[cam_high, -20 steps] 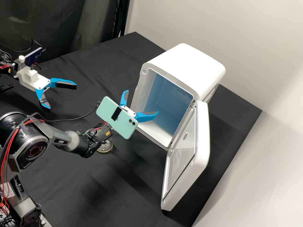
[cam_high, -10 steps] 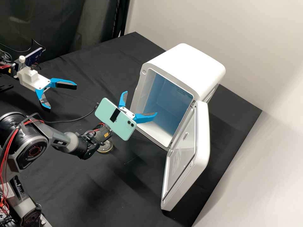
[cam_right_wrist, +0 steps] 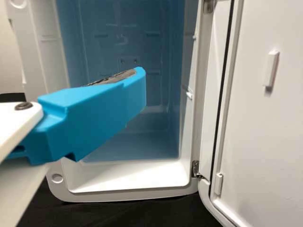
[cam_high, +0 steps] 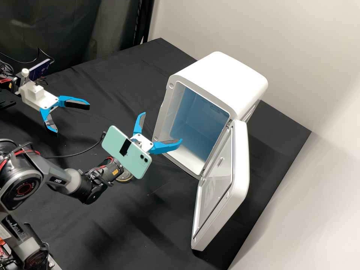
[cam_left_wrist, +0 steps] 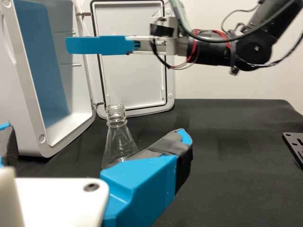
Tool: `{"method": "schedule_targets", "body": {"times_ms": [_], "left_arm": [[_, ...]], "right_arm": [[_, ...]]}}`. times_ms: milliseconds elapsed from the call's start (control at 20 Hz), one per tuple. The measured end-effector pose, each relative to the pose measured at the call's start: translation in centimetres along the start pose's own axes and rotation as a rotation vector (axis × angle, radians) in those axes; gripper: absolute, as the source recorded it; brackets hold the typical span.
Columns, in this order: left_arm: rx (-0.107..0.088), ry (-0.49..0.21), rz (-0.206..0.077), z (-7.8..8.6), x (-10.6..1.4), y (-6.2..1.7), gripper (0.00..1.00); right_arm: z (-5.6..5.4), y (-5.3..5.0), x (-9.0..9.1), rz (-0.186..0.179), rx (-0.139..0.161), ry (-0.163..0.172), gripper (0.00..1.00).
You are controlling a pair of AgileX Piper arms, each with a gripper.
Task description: Place the flask in the incubator
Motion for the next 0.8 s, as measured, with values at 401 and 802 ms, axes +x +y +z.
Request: {"method": "schedule_targets", "body": {"times_ms": [401, 802], "left_arm": [[0.000, 0.000, 0.000, 0.0, 0.0, 0.00, 1.00], [0.000, 0.000, 0.000, 0.0, 0.0, 0.00, 1.00]], "right_arm": [[-0.8, 0.5, -3.6, -0.037, -0.074, 0.069, 1.00], [-1.4, -1.2, -5.1, -0.112, -0.141, 0.116, 1.00]]}}
